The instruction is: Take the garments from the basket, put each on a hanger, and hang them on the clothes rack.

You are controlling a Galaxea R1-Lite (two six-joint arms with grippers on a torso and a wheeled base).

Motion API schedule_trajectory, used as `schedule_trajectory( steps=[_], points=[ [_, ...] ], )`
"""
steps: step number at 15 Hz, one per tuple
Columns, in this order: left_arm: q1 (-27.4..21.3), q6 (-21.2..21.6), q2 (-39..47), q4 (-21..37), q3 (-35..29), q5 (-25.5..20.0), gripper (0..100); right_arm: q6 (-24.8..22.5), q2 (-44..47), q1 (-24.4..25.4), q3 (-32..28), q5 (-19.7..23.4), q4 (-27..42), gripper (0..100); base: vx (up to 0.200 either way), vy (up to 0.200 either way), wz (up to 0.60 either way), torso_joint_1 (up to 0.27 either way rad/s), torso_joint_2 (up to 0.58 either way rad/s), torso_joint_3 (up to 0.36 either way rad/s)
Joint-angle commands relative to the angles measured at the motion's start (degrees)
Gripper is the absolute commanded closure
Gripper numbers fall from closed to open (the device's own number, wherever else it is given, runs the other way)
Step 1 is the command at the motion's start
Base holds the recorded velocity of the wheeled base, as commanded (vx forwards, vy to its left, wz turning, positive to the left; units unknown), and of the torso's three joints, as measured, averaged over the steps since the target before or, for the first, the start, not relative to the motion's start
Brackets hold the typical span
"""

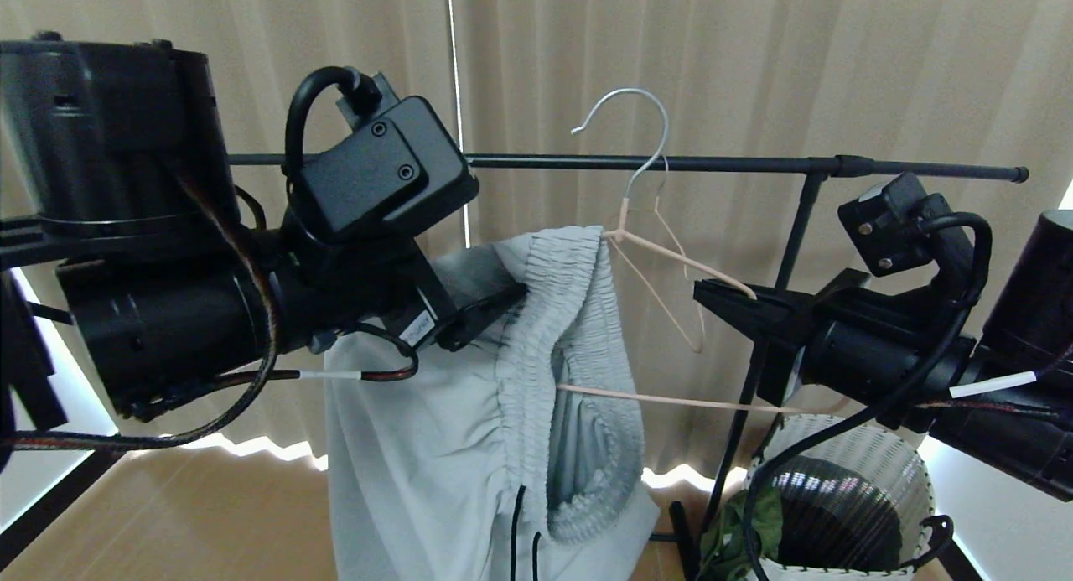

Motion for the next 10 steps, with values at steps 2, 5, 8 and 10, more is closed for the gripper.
schedule_trajectory(
  steps=[2, 5, 8, 10],
  points=[
    [1.3, 0.2, 2.5, -0.1, -0.4, 0.0, 0, -0.6, -0.2, 0.3, 0.4, 0.6, -0.1, 100, 0.0, 0.0, 0.0, 0.0, 0.0, 0.0],
    [1.2, 0.3, 2.4, 0.0, -0.3, -0.1, 0, -2.4, 0.0, 0.6, 1.1, 2.7, -1.3, 100, 0.0, 0.0, 0.0, 0.0, 0.0, 0.0],
    [1.0, 1.9, 2.4, 0.0, -0.2, -0.1, 0, -2.4, 0.3, 1.5, 1.1, 2.9, -3.0, 100, 0.0, 0.0, 0.0, 0.0, 0.0, 0.0],
    [0.9, 2.3, 2.4, -0.1, 0.4, -0.2, 0, -2.4, 0.2, 2.1, 1.3, 2.8, -3.0, 100, 0.0, 0.0, 0.0, 0.0, 0.0, 0.0]
  ],
)
